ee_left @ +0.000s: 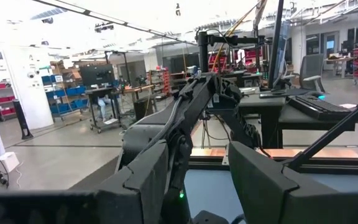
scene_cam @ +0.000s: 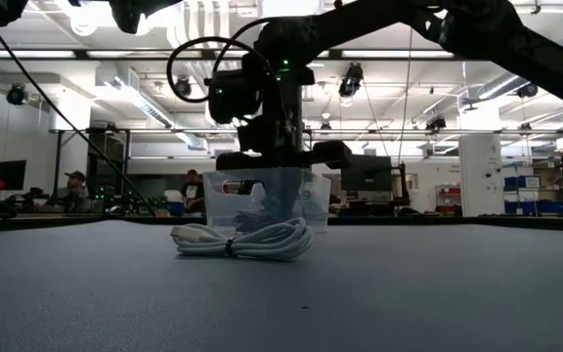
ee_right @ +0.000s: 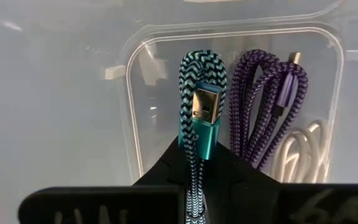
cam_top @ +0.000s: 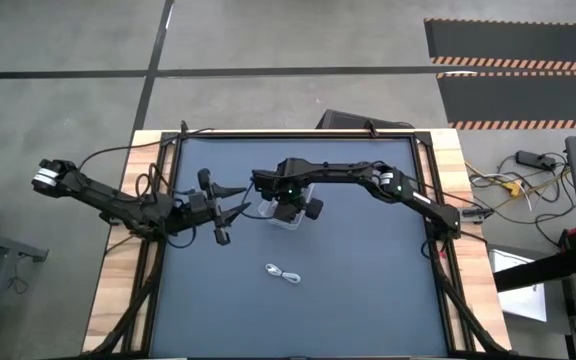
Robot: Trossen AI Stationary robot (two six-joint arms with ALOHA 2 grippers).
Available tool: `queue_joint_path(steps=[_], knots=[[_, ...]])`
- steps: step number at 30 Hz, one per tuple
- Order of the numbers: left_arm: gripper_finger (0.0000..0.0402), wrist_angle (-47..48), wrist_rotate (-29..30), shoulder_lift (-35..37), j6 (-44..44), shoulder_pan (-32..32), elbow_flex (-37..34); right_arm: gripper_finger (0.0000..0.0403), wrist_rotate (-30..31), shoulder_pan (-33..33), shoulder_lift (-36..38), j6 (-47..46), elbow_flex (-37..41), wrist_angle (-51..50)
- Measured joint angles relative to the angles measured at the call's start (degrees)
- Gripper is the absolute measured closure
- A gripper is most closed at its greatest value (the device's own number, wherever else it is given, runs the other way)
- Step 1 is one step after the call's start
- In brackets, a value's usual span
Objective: Pick and place USB-C Cables
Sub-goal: Put the blue USB cable into the transparent bin
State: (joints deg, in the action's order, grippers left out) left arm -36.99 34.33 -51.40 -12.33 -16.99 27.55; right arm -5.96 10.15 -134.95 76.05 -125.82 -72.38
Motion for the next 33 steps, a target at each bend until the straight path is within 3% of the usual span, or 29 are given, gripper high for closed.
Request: queue_joint_path(steps=[8,23,33], knots=[[0.0246,0.0,0.0,0.0,0.0,0.0,0.0,0.0385,0.2,0.0,-0.6,-0.4,0.0,0.5],[0.0246,0.0,0.0,0.0,0.0,0.0,0.0,0.03,0.2,0.0,-0.3,-3.5,0.0,1.4],[0.0246,0.0,0.0,0.0,0.0,0.0,0.0,0.0274,0.3,-1.3,1.7,-7.1,-1.6,0.0]])
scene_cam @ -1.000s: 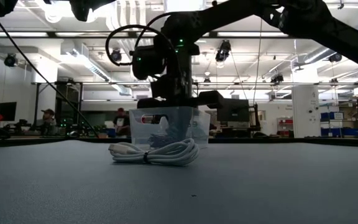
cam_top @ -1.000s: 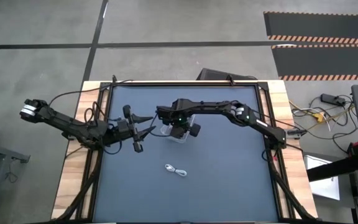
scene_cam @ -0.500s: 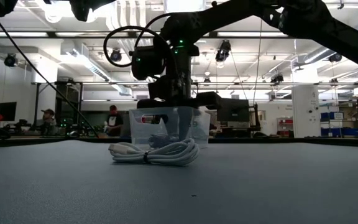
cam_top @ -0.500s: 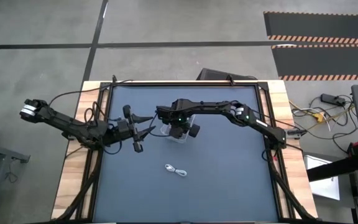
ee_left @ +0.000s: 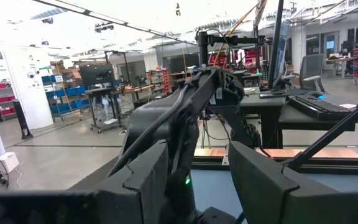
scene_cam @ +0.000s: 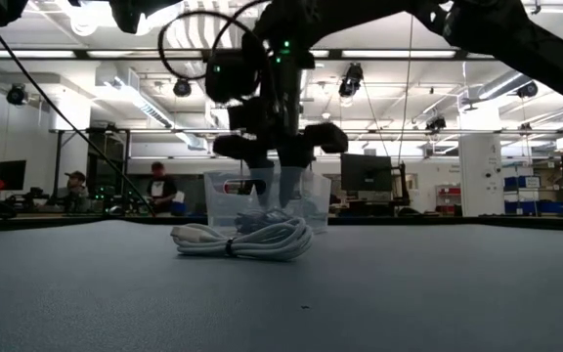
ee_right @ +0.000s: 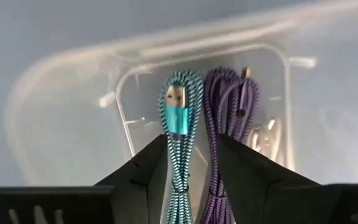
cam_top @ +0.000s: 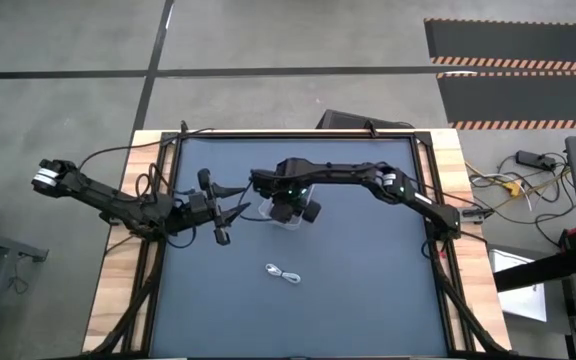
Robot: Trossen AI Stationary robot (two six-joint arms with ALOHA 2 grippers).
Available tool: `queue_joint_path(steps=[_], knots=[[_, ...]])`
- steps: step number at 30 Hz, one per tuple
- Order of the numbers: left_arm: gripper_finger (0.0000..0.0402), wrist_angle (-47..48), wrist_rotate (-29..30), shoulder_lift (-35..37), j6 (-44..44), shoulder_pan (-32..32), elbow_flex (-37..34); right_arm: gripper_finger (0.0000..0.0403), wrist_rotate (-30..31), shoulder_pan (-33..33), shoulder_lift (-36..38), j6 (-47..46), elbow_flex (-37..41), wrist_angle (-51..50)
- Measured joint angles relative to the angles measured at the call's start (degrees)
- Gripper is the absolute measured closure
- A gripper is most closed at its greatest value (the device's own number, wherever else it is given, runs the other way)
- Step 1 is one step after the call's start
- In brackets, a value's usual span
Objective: Pick and place USB-C Cables
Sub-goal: Put the blue USB cable into the transparent bin, then put the white USB cable into the transparent bin
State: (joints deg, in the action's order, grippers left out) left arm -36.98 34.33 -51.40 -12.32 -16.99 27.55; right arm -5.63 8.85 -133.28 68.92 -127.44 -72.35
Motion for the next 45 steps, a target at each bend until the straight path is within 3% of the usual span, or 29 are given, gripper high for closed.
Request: queue_joint_path(steps=[8,15,21,26,32,39,45], knots=[[0.0246,0.0,0.0,0.0,0.0,0.0,0.0,0.0286,0.0,-3.0,4.1,-8.2,-1.4,-1.3],[0.0246,0.1,0.0,0.0,0.1,0.0,0.0,0.0316,1.0,-5.1,9.9,-37.4,-1.3,-3.0],[0.0246,0.7,-0.2,0.0,1.5,0.0,0.0,0.0349,-0.7,-8.6,14.8,-47.5,3.0,-4.9],[0.0246,1.1,-0.1,0.0,1.9,0.0,0.0,0.0367,-0.9,-13.0,20.4,-48.6,13.4,4.6],[0.0246,2.1,0.1,0.0,3.0,0.0,0.0,0.0376,-0.3,-16.7,28.8,-49.8,30.0,24.5],[0.0246,3.5,0.1,-1.0,3.1,0.0,0.0,0.0376,-0.1,-17.5,37.7,-50.4,50.2,51.5],[0.0246,3.8,-0.2,-3.7,8.2,-0.1,0.0,0.0376,2.8,-17.4,45.4,-51.0,64.9,63.2]])
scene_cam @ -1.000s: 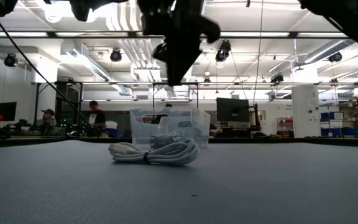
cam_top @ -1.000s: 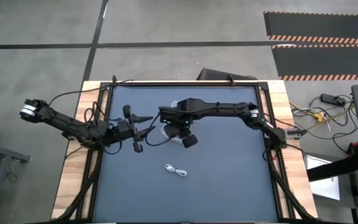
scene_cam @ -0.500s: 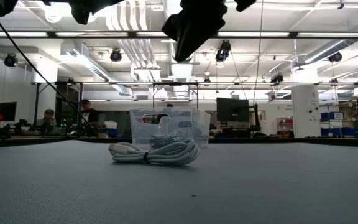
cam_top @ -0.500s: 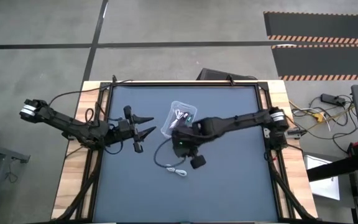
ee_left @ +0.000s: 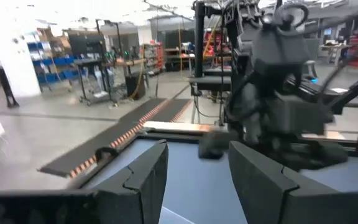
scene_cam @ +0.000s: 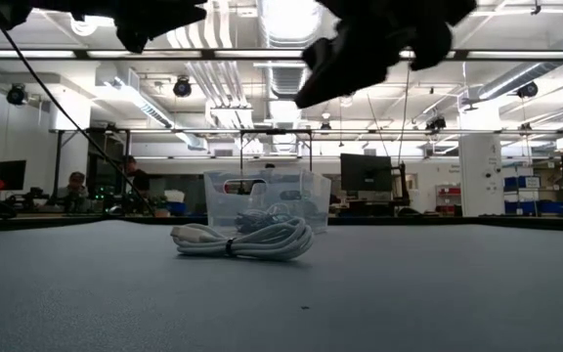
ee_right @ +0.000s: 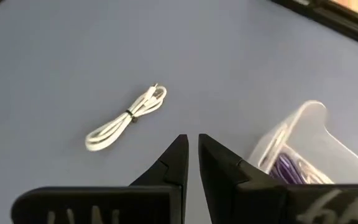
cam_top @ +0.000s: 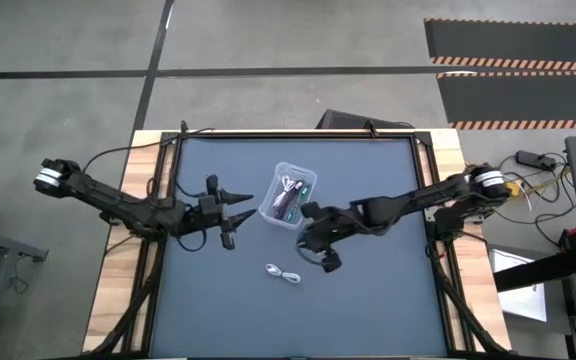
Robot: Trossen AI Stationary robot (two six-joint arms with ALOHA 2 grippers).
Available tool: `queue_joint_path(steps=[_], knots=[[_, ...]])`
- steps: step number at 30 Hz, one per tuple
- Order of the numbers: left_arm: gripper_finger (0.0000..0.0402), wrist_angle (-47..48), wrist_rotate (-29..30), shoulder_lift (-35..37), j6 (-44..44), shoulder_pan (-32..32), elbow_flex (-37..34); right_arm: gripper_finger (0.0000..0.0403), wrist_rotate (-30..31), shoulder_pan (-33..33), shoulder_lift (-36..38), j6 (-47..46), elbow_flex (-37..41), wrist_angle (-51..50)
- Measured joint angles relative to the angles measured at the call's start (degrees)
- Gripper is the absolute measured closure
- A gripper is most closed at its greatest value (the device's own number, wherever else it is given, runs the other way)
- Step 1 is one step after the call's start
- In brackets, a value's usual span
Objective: Pick and place USB-C Cables
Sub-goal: Put the white USB cable into the transparent bin
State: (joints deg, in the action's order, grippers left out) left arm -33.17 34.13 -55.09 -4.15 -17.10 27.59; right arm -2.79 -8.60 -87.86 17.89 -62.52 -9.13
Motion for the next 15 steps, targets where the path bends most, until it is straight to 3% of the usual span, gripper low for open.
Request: queue_joint_path(steps=[15], knots=[[0.0246,-0.8,-10.6,-13.8,19.9,-0.3,2.4,0.0376,0.0,0.8,22.0,0.2,25.9,21.9]])
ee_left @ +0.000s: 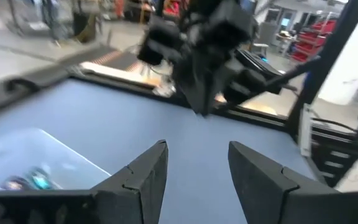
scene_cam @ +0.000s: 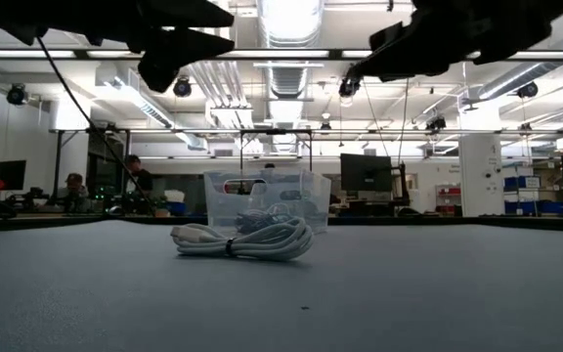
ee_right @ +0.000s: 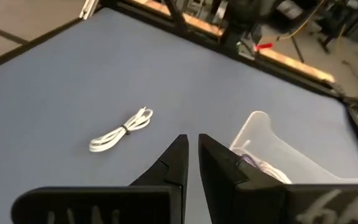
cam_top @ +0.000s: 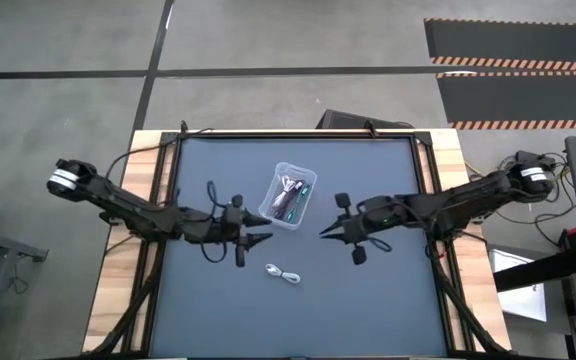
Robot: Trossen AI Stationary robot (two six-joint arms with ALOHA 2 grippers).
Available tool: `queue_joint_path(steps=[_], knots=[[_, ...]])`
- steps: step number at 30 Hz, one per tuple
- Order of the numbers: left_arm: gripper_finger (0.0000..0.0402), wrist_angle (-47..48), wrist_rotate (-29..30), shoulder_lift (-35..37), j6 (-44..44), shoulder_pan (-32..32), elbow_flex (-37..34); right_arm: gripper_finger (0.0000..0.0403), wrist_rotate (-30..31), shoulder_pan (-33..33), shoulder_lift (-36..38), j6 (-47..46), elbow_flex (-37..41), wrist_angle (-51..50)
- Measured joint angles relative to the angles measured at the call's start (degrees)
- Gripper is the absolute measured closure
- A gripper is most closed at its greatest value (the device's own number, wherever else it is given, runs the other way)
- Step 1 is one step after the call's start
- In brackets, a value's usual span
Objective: Pick and place USB-C Cables
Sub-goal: Put the white USB cable into the transparent bin
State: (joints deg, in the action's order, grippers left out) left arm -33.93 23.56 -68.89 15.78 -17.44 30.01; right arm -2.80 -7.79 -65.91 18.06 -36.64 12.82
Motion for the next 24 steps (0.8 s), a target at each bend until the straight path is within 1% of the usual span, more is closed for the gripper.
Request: queue_joint_path(steps=[4,7,10,13,16,18,24], knots=[[0.0246,0.1,-2.2,-3.4,3.4,-0.7,1.6,0.0376,0.0,0.5,4.2,0.9,4.1,2.6],[0.0246,0.8,-2.9,-5.5,3.4,-1.7,3.8,0.0376,0.0,0.6,7.0,1.4,6.5,4.3],[0.0246,3.9,-3.6,-7.1,3.8,-2.7,6.7,0.0376,0.0,0.6,9.6,2.3,8.4,6.1],[0.0246,12.3,-4.7,-8.3,7.1,-3.3,10.4,0.0376,0.0,0.6,12.2,2.8,9.7,6.5],[0.0246,23.0,-5.9,-9.8,11.0,-3.5,14.3,0.0376,0.0,0.8,14.1,3.2,10.4,6.9],[0.0246,28.9,-6.6,-11.3,11.9,-3.7,17.0,0.0376,-0.1,1.0,15.1,3.9,10.7,6.8],[0.0246,38.2,-11.0,-16.3,12.3,-4.8,23.6,0.0376,-0.2,2.2,18.2,5.6,12.3,7.7]])
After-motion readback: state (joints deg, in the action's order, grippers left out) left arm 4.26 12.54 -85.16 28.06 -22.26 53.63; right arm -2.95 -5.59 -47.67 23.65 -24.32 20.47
